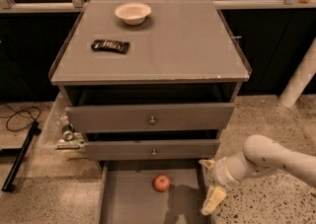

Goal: Pick apple from bottom drawer and place on counter

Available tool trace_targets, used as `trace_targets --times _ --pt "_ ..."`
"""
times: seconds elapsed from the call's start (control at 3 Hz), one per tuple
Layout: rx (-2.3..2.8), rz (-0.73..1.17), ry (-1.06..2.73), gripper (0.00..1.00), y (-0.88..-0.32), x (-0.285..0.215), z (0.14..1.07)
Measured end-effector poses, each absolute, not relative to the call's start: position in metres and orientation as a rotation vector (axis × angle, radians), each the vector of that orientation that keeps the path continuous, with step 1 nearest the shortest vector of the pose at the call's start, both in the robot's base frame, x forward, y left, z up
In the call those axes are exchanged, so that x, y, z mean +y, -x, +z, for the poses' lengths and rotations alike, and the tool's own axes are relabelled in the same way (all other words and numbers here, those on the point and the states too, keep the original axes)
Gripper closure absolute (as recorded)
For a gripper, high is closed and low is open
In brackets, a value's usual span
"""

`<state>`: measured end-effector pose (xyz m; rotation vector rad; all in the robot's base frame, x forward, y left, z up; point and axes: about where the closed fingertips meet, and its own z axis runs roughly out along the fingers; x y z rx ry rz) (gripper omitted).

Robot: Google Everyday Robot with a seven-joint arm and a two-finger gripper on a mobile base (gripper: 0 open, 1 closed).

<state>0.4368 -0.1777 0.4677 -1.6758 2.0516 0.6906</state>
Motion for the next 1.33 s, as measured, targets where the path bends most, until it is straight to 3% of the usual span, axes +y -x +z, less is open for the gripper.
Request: trace_targets --times 1.33 --pt "1.648 0.591 1.602 0.00 -0.477 -0.124 0.410"
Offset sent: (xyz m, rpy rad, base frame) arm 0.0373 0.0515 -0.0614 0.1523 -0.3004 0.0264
